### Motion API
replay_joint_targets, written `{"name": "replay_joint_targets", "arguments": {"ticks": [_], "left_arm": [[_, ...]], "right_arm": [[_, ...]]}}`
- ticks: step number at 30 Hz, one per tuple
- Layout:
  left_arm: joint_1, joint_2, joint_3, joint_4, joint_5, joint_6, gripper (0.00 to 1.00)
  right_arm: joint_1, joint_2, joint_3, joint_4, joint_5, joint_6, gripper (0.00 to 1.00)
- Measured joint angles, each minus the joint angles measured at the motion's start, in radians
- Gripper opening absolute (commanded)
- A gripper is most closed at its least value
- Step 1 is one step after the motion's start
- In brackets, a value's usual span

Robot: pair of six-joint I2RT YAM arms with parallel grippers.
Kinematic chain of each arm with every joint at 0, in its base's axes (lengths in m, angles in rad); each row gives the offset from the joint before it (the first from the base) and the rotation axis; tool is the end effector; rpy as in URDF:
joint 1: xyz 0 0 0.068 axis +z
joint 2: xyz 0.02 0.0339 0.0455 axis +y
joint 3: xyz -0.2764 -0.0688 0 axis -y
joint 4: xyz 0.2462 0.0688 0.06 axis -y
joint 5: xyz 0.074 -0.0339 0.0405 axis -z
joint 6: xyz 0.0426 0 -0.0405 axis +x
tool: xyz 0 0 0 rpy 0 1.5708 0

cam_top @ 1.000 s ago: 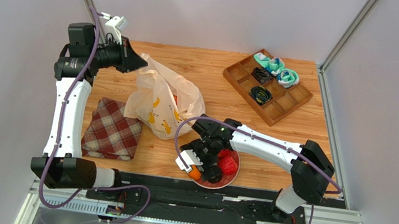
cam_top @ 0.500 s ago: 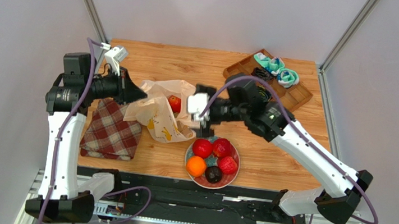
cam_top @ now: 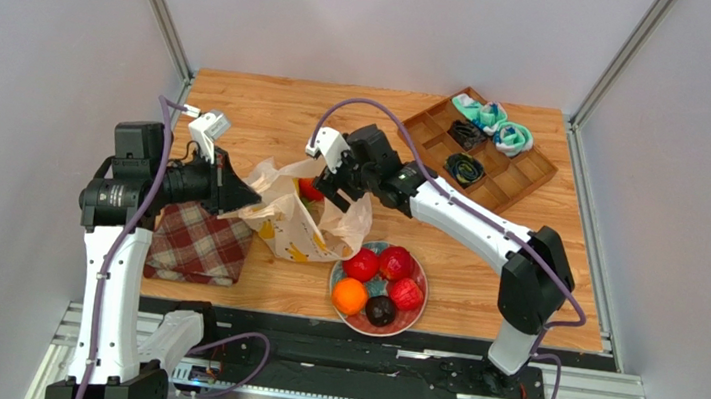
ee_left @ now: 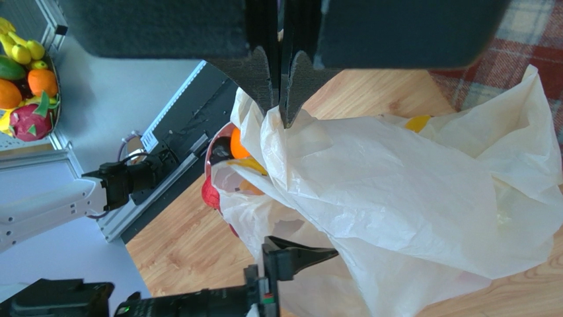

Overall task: Take the fake fruits out of the plastic bag
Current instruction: Adjust the plastic bag at the center of the board.

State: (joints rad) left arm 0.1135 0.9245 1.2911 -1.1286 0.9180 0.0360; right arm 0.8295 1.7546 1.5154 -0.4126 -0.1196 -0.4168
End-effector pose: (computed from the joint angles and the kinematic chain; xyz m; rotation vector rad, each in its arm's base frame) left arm 0.1371 -0.0184 0.4095 0.3629 2.1181 -0.9689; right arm 0.2774 0.3105 0.3147 -1.3612 1.7803 0.3584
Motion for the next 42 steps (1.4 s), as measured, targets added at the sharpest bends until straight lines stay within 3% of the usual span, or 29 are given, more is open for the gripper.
{"name": "replay_joint_targets", "arguments": {"ticks": [1,2,8,14,18,20,23,28,30,32,35,38,42], "left_arm": [[0.000,-0.001,-0.004,0.003,0.000,0.000,0.00],[0.000,-0.002,-0.007,0.005,0.000,0.000,0.00],[0.000,0.118,0.043,0.069,-0.004,0.014,0.00],[0.000,0.470,0.431,0.152,-0.020,0.023,0.00],[0.004,0.572,0.681,0.179,-0.022,0.029,0.00],[0.005,0.557,0.734,0.161,-0.011,0.050,0.00],[0.004,0.464,0.690,0.105,0.013,0.121,0.00],[0.004,0.196,0.320,-0.051,0.003,0.270,0.00],[0.001,0.121,0.156,-0.125,-0.026,0.309,0.00],[-0.006,0.100,0.051,-0.177,-0.068,0.333,0.00],[-0.015,0.141,0.007,-0.219,-0.141,0.358,0.00],[-0.015,0.179,0.012,-0.218,-0.164,0.373,0.00],[-0.015,0.196,0.021,-0.219,-0.167,0.374,0.00]], "right_arm": [[0.004,0.013,-0.015,-0.001,0.031,0.003,0.13],[0.005,0.025,-0.024,-0.002,0.059,0.003,0.00],[-0.038,0.106,0.114,0.006,0.126,0.020,0.00],[-0.109,0.222,0.469,0.084,0.165,0.013,0.00],[-0.117,0.201,0.538,0.142,0.179,0.004,0.00],[-0.111,0.145,0.487,0.159,0.171,0.002,0.00],[-0.096,0.014,0.321,0.184,0.159,0.003,0.00],[-0.068,-0.257,-0.116,0.188,0.115,0.037,0.00],[-0.060,-0.309,-0.280,0.197,0.100,0.065,0.09],[-0.060,-0.319,-0.403,0.182,0.101,0.083,0.37],[-0.064,-0.298,-0.489,0.085,0.089,0.098,0.58],[-0.067,-0.297,-0.444,0.009,0.048,0.099,0.61],[-0.056,-0.298,-0.237,-0.030,-0.053,0.101,0.57]]}}
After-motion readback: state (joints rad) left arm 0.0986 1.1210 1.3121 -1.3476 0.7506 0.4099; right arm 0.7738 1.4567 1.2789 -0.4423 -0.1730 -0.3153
